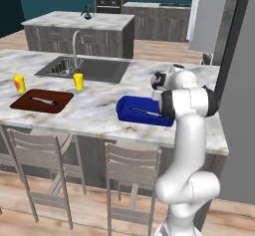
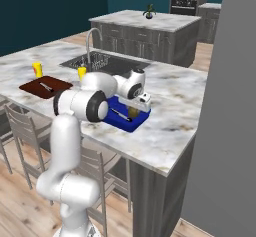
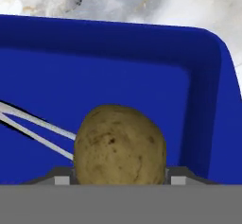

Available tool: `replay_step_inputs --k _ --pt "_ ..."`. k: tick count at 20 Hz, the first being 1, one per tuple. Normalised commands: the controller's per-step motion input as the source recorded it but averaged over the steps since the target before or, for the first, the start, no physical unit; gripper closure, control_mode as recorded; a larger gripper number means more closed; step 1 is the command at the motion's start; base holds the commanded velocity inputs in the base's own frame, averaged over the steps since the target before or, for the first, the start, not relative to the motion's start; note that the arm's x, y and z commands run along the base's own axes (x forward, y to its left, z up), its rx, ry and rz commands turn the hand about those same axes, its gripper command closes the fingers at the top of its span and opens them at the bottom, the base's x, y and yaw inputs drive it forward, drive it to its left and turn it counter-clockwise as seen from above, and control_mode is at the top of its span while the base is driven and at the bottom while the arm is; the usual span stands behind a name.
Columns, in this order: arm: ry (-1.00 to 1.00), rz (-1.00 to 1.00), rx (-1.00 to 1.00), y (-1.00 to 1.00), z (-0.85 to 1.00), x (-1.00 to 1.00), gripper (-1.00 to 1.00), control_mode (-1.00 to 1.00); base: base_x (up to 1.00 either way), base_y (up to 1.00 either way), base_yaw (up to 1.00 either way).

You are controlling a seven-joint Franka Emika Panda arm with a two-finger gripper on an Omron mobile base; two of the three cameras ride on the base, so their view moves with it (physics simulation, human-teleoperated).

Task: Gather the potato and avocado from the fridge and place them on a tray on the dining counter. Then gather the fishs from the fridge and place them on the other tray.

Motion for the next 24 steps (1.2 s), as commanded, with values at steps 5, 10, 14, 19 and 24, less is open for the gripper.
replay_step_inputs --k 5,10,14,19,24 --pt "0.01 0.00 -0.05 0.00 -0.24 0.38 -1.00 -1.00 0.00 0.00 0.00" --pt "0.00 0.00 -0.01 -0.01 -0.06 0.11 -1.00 -1.00 0.00 0.00 0.00" --pt "-0.13 0.00 0.04 -0.07 0.00 -0.27 -1.00 -1.00 0.00 0.00 0.00" --pt "-0.31 -0.13 0.07 0.00 0.00 -0.68 -1.00 -1.00 0.00 0.00 0.00" --pt "-0.36 -0.15 0.03 0.09 0.08 -0.74 -1.00 -1.00 0.00 0.00 0.00"
